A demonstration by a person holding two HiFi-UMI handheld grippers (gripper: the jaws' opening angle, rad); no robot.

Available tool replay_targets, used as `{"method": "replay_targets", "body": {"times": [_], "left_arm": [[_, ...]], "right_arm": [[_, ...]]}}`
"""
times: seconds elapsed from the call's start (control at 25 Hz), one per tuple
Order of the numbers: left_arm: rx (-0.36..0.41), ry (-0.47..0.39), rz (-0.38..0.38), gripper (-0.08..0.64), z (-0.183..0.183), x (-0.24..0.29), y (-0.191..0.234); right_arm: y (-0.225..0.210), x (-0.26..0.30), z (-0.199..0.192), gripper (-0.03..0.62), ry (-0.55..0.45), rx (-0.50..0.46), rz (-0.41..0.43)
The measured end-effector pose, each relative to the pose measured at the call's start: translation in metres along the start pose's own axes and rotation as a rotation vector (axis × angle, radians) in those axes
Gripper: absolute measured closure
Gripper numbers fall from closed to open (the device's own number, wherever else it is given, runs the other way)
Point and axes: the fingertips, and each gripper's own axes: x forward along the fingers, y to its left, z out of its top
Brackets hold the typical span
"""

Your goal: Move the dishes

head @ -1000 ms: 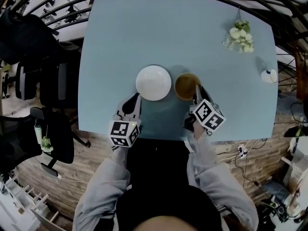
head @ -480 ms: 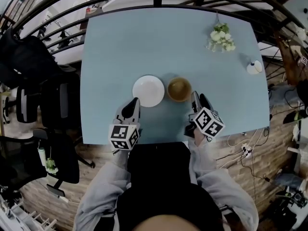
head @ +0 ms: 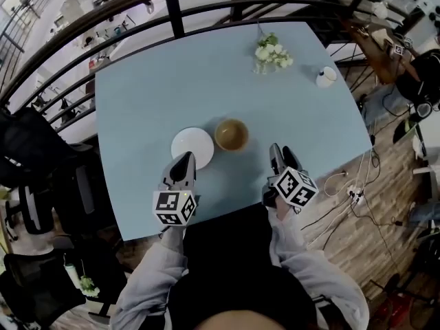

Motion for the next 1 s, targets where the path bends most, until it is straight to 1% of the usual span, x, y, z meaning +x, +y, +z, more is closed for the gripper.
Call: {"method": "replay_targets", "body": {"times": [0.08, 0.16, 0.32, 0.44, 0.68, 1.0], "left_arm": [[0.002, 0.006, -0.048, 0.543, -0.001, 0.005, -0.011], [0.004, 0.012, -0.093, 0.543, 0.0, 0.011, -0.026], [0.01, 0.009, -0.154, 0.543, 0.009, 0.026, -0.055], [-0.001, -0.004, -0.184, 0.543, 0.013, 0.04, -0.077], [-0.027, 0.005, -0.191, 0.543, 0.007, 0.09, -0.13], [-0.005, 0.033, -0.176, 0.541, -0.001, 0.166, -0.205]], "right_arm": [[-0.006, -0.006, -0.001, 0.37, -0.014, 0.009, -0.019], [-0.012, -0.012, 0.005, 0.347, -0.034, -0.005, -0.035], [-0.026, -0.02, 0.026, 0.304, -0.056, -0.086, -0.049], [-0.047, -0.019, 0.042, 0.287, -0.062, -0.137, -0.066], [-0.099, 0.0, 0.083, 0.276, -0.057, -0.162, -0.057], [-0.169, 0.039, 0.143, 0.273, -0.026, -0.179, -0.011]]}}
